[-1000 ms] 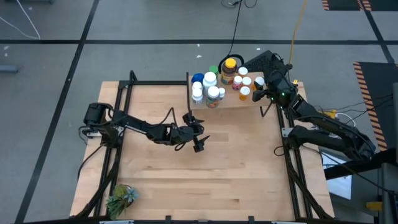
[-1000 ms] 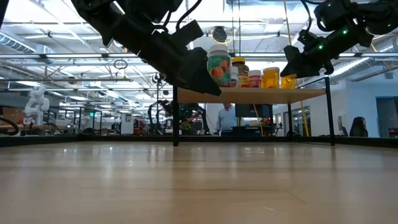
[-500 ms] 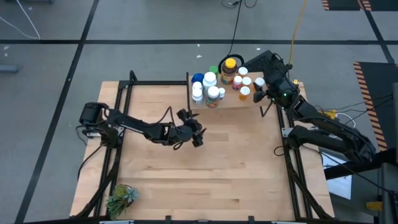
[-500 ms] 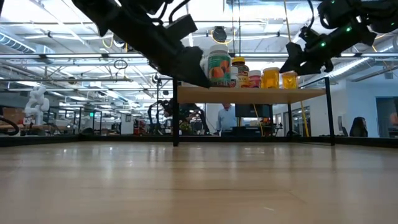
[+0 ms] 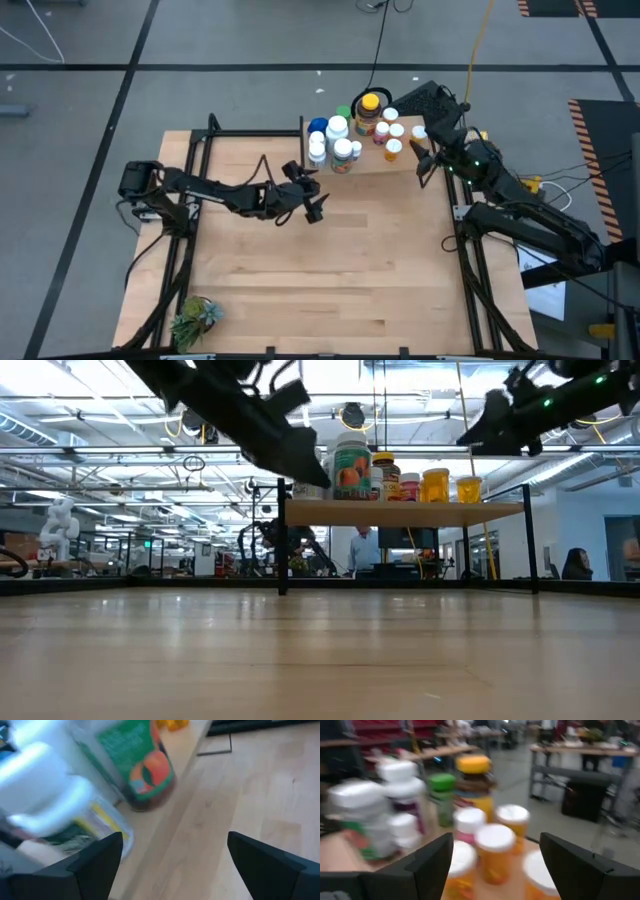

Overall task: Pick and place medicine bottles onto shelf by color
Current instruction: Return to Home Position

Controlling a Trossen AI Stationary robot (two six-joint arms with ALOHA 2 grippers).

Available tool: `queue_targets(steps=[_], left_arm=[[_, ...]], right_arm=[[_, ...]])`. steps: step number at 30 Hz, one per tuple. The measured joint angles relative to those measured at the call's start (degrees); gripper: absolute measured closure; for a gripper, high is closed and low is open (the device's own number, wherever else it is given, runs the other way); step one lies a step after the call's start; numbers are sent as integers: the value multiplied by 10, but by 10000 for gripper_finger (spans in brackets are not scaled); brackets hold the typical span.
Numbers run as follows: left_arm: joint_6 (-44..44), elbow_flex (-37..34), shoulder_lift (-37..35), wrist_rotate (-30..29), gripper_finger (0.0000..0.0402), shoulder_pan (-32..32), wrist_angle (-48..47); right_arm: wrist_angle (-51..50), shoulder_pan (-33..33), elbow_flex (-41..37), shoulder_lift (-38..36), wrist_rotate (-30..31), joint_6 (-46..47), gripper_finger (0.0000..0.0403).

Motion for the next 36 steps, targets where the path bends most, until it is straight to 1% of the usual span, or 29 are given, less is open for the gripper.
queue_targets(steps=[2,4,7,11,13,16,20,23,25,27,30,31,36], left_arm=[[-7,-2,-24,0,39,-1,-20],[-10,-26,-64,1,39,-6,-30],[-12,-83,-130,11,39,-11,-6],[-14,-164,-229,31,39,-15,35],[-4,-201,-267,51,39,-17,66],[7,-244,-310,74,39,-17,108],[-17,-276,-349,79,39,-18,122],[-36,-306,-374,76,39,-26,136],[-40,-331,-399,68,39,-33,154],[-45,-358,-425,67,39,-39,176],[-59,-396,-476,69,39,-50,179],[-60,-408,-492,69,39,-53,180],[-52,-455,-572,65,47,-52,196]], right_arm=[[3,17,0,-19,-18,0,112],[3,37,0,-35,-45,0,112],[5,70,0,-46,-86,1,112],[16,123,-3,-42,-152,12,114],[49,155,-19,-33,-184,16,119],[133,204,-66,-13,-227,26,135],[246,258,-123,3,-230,42,163],[277,281,-144,2,-230,54,183],[263,287,-147,-10,-249,64,195],[246,287,-147,-26,-298,66,206],[222,286,-147,-52,-356,68,225],[214,286,-147,-62,-364,71,231],[170,286,-147,-116,-364,70,256]])
